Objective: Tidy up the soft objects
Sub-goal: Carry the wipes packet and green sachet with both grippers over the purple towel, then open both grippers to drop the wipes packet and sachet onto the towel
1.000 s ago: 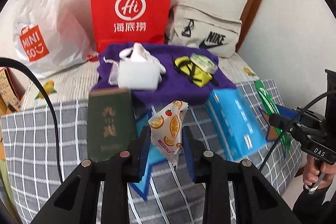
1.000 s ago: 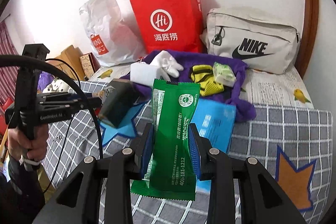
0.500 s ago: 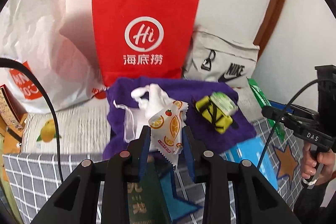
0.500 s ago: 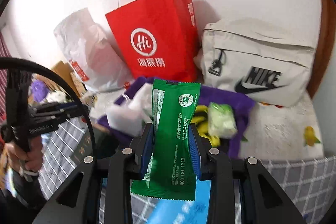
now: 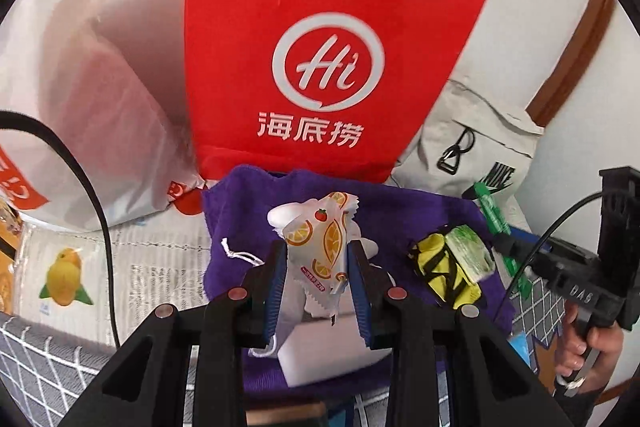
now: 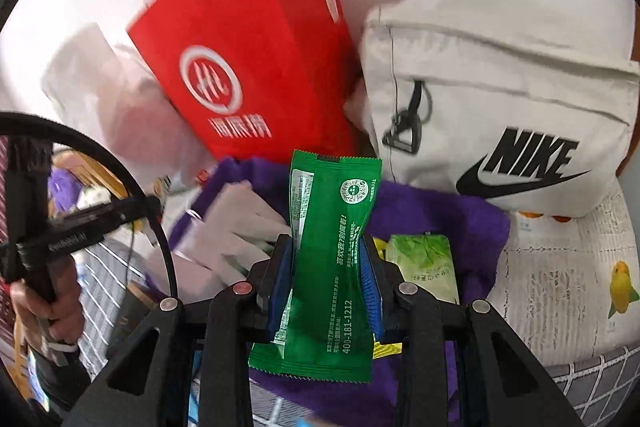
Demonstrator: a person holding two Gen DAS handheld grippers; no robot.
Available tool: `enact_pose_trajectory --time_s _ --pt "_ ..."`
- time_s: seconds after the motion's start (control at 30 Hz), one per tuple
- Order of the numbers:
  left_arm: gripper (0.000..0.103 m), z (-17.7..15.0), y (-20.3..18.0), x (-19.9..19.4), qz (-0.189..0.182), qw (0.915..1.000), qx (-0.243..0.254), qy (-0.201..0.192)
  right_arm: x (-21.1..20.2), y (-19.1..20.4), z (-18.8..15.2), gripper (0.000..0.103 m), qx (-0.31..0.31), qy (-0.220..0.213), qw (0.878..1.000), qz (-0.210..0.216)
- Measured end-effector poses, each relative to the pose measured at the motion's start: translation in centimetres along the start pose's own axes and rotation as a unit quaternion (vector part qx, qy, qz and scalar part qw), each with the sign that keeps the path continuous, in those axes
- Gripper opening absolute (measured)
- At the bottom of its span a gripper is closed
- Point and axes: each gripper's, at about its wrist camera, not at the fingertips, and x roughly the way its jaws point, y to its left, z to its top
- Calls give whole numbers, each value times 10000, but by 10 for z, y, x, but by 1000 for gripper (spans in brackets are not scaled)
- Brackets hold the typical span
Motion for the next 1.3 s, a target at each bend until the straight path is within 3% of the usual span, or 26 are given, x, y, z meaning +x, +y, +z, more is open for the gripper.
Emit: enact_pose_trajectory --time_s 0.17,0.47,0.9,1.1,1.3 --pt "29 2 0 21 66 9998 98 184 18 -1 0 33 -124 225 9997 -7" --pt "29 0 19 43 110 9990 -154 410 44 -3 -7 33 -140 584 9982 -50" --pt "32 -4 14 63 194 9977 4 649 52 -4 -12 34 -212 743 9968 -199" --pt "37 -4 13 65 242 9972 -5 707 60 -3 -10 36 -223 769 9964 -264" --pt "56 -6 8 67 244 9966 84 777 65 -4 -10 37 -214 803 9961 -285"
